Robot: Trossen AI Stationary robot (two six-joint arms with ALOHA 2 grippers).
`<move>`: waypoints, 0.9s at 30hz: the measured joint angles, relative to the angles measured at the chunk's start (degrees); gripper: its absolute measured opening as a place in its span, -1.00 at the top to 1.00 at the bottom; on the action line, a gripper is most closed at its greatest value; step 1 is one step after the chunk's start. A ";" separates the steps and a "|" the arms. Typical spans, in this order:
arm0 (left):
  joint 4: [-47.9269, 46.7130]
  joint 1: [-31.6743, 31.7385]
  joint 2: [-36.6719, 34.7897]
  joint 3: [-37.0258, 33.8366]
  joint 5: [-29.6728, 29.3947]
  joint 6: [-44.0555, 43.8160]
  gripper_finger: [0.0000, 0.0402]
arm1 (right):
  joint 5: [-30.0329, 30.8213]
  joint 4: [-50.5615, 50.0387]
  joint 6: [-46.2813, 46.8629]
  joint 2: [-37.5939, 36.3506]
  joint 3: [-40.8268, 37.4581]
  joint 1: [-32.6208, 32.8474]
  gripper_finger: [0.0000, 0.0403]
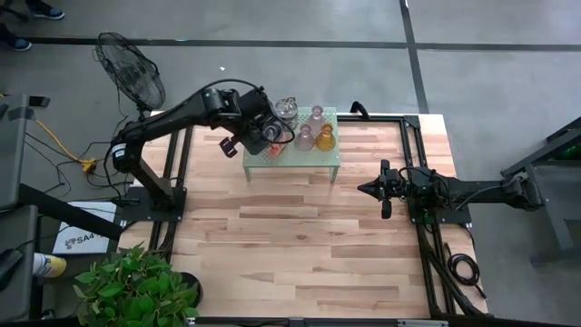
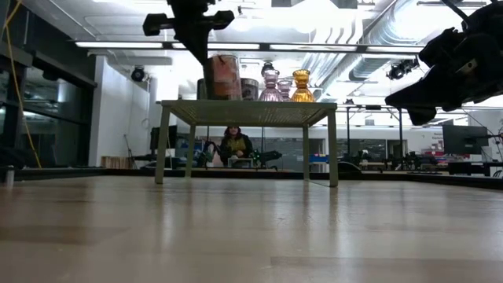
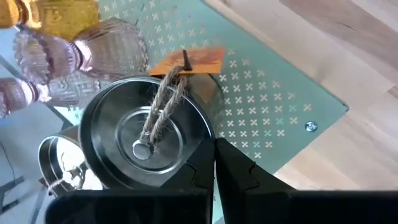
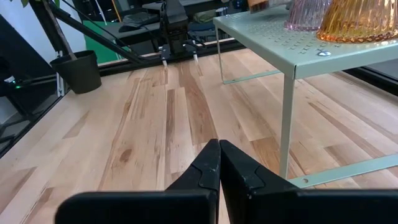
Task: Pick & Place candle stick holders
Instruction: Put the silver scented candle on the shelf
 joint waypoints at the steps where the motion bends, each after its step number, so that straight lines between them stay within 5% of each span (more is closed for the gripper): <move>1: 0.10 0.03 0.00 0.00 0.06 -0.29 1.00 | 0.00 -0.01 -0.01 0.01 -0.01 0.00 1.00; 27: -1.66 0.00 0.11 0.02 1.70 -4.65 1.00 | -0.01 0.00 0.00 0.02 0.00 0.00 1.00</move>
